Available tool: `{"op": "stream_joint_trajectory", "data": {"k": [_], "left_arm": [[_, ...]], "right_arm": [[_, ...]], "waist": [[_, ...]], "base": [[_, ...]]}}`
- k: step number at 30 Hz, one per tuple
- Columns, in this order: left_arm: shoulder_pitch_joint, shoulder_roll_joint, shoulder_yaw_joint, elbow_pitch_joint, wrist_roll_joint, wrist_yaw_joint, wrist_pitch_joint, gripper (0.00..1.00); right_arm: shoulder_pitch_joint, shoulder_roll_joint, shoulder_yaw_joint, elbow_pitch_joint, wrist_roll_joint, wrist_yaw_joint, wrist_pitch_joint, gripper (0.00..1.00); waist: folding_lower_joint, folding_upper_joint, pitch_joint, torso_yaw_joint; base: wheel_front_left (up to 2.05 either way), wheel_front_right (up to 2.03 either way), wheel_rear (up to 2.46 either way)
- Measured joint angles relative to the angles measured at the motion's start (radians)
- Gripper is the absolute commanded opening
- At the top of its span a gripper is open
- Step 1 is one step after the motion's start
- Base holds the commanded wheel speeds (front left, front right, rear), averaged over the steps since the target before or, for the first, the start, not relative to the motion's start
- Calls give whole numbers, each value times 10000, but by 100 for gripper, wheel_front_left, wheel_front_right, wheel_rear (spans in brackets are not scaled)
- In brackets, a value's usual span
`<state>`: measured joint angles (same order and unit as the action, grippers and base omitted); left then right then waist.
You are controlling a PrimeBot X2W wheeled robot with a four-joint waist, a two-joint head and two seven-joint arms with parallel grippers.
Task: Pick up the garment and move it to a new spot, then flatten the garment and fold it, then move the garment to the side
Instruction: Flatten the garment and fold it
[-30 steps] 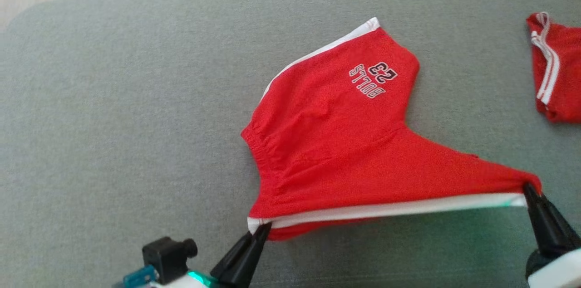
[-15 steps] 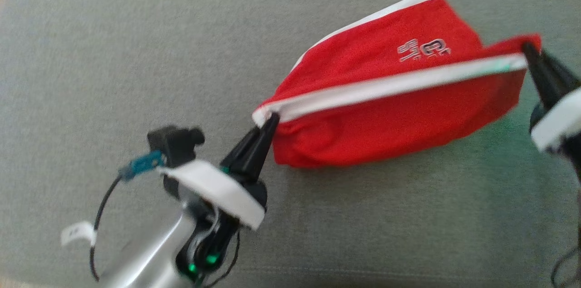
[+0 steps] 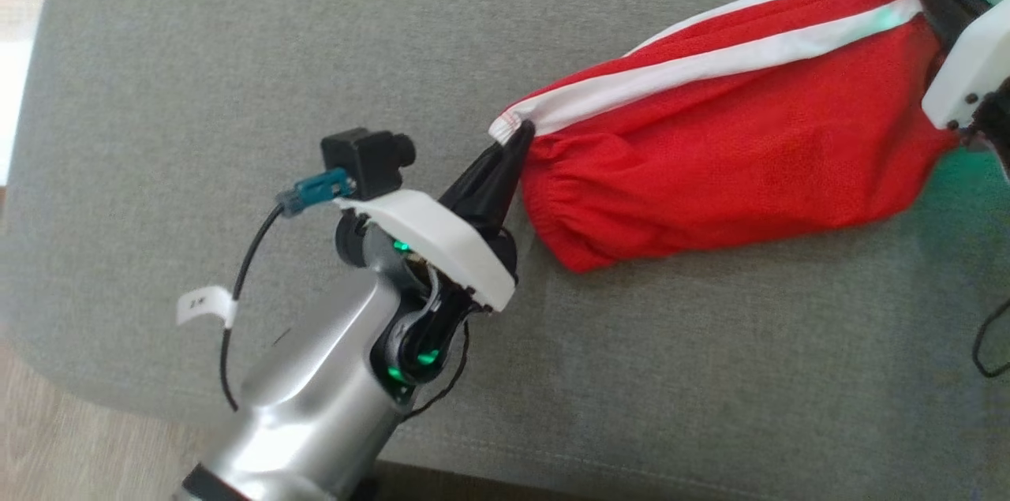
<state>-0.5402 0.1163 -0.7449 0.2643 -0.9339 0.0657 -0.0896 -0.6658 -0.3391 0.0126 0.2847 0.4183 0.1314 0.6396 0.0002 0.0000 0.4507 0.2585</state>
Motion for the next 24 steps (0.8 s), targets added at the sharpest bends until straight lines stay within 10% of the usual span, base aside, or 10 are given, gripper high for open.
{"op": "stream_joint_trajectory", "data": {"k": [9, 10, 11, 14, 15, 24], "left_arm": [[-331, -286, -167, 619, 4, -21, -151, 0], [-337, -295, -163, 640, 4, 21, -176, 0], [-340, -299, -157, 662, 0, 61, -176, 11], [-336, -313, -148, 663, 0, 155, -180, 50], [-335, -311, -146, 656, 0, 228, -203, 95], [149, -2, -142, 104, 431, 966, -552, 100]], "right_arm": [[-540, -157, 142, 1081, -59, 0, -577, 0], [-608, -151, 119, 1185, -61, 0, -690, 37], [-646, -148, 125, 1198, -59, 0, -851, 100], [-675, -146, 113, 1241, -56, 0, -1252, 100], [-685, -142, 69, 1306, -50, 0, -1404, 100], [-556, -217, 113, 1229, 217, 0, -1707, 100]], "waist": [[-2, 0, 106, 205], [-1, 0, 113, 211], [-1, 0, 117, 217], [-2, 0, 123, 223], [-1, 0, 119, 222], [-2, 0, -96, 26]], "base": [[0, 0, 0], [0, 0, 0], [0, 0, 0], [0, 0, 0], [0, 0, 0], [0, 0, 0]]}}
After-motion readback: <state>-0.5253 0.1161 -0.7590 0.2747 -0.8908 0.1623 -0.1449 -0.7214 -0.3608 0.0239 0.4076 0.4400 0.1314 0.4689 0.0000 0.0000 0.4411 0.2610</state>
